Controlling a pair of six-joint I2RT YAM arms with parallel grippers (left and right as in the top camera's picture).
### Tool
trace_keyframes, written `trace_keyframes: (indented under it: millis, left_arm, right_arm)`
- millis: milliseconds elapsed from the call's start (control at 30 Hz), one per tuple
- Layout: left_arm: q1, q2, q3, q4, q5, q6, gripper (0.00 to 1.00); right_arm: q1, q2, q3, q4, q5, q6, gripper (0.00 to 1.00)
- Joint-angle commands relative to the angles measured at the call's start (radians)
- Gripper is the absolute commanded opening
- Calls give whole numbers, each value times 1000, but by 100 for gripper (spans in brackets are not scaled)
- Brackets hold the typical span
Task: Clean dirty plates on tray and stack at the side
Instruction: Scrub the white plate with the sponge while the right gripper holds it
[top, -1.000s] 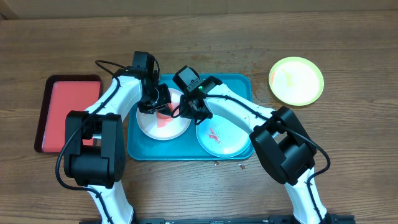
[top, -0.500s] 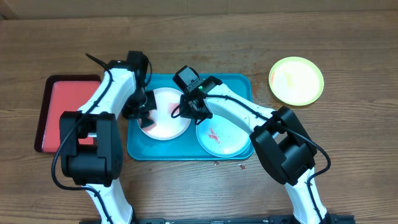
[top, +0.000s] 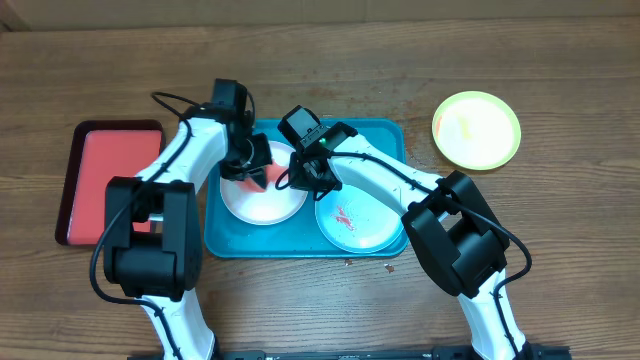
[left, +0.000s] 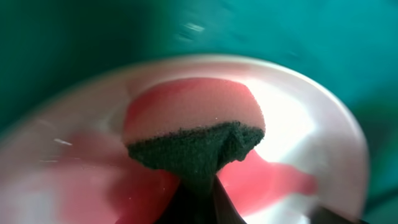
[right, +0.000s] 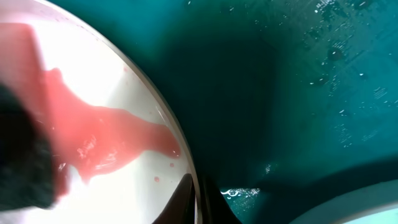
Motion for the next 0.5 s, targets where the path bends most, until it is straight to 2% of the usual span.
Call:
trace_keyframes:
  millis: [0,267,400,467]
  left_arm:
    - [-82,20,-40,-4,163,-32,4]
    - [-135,20,-40,-42,185,-28,4]
    - [-103,20,-39,-101,94,-29,4]
    - [-68,20,-36,-155,0,-29,4]
  right_arm:
    - [-8,35,-23,-5,65,11,4]
    - [-8,35,-23,-11,65,11,4]
    - [-8,35,-23,-12,65,10,4]
    - [-8,35,-23,-13,65,10,4]
